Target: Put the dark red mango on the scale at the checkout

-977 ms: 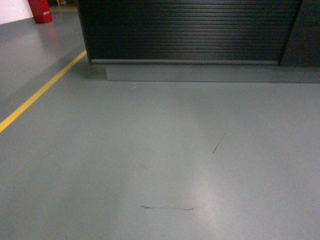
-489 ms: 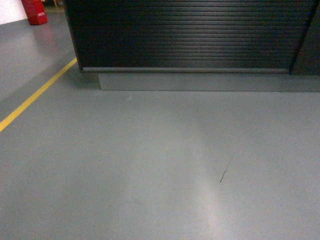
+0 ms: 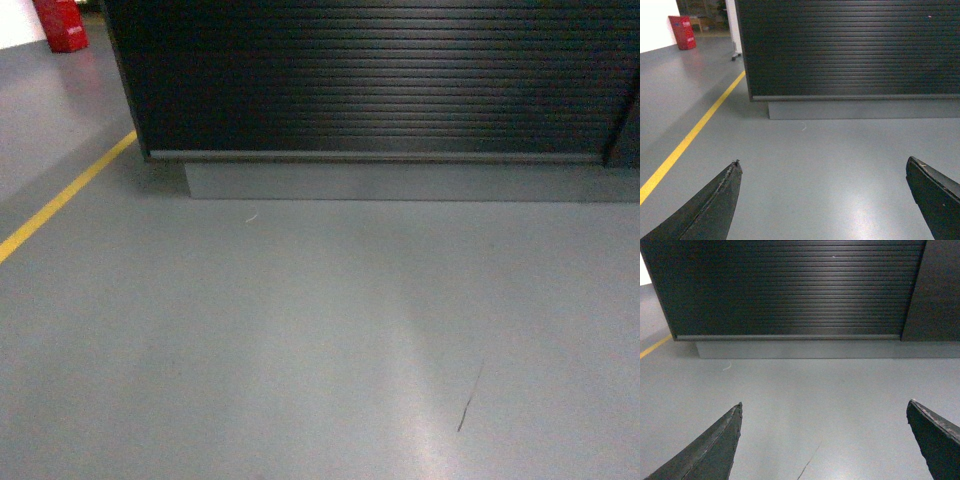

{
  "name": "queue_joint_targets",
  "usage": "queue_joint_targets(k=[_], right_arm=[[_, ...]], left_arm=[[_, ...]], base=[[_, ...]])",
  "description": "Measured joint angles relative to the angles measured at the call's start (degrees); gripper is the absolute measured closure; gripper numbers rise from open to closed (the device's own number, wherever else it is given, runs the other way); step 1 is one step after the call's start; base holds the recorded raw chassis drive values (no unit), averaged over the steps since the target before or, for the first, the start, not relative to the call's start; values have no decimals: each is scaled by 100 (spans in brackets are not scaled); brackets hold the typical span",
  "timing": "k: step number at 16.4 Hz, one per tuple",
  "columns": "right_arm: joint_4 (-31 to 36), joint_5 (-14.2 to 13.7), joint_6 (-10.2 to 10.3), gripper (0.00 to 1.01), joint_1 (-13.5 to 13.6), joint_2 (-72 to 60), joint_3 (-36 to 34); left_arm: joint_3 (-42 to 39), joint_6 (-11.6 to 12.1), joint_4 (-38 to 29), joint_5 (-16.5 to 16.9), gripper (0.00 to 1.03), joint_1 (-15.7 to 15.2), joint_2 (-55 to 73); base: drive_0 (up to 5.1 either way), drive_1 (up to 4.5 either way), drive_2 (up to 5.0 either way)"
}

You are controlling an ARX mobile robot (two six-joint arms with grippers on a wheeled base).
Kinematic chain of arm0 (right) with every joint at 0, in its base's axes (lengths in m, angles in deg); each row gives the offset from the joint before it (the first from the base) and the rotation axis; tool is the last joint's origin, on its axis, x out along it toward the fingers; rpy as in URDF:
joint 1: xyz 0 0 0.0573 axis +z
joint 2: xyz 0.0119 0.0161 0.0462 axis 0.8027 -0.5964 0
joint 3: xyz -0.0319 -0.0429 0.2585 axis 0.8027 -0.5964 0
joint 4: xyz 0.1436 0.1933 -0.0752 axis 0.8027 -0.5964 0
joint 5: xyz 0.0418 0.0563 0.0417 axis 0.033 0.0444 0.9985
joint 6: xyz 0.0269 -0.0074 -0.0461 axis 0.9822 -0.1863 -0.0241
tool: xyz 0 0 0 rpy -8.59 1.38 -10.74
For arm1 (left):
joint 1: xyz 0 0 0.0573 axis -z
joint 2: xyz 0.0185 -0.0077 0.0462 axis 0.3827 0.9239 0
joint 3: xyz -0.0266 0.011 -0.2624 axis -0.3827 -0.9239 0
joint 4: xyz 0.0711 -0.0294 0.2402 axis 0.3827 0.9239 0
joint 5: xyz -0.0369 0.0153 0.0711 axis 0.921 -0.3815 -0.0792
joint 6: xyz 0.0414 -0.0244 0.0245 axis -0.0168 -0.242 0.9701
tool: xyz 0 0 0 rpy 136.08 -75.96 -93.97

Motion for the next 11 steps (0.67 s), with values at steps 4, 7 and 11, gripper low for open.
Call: queue_joint_targets(k=[4, 7, 11], right_arm=[[2, 2, -2, 3, 0, 0, 0], [17, 0, 0, 3, 0, 0, 0], [28, 0, 0, 3, 0, 0, 0]], left_arm=[[0, 0, 13, 0, 5, 0, 0], [0, 0, 7, -2, 5, 0, 0], [0, 0, -17, 2, 5, 0, 0]], base=[[6, 435, -423], [6, 435, -423], [6, 435, -423]])
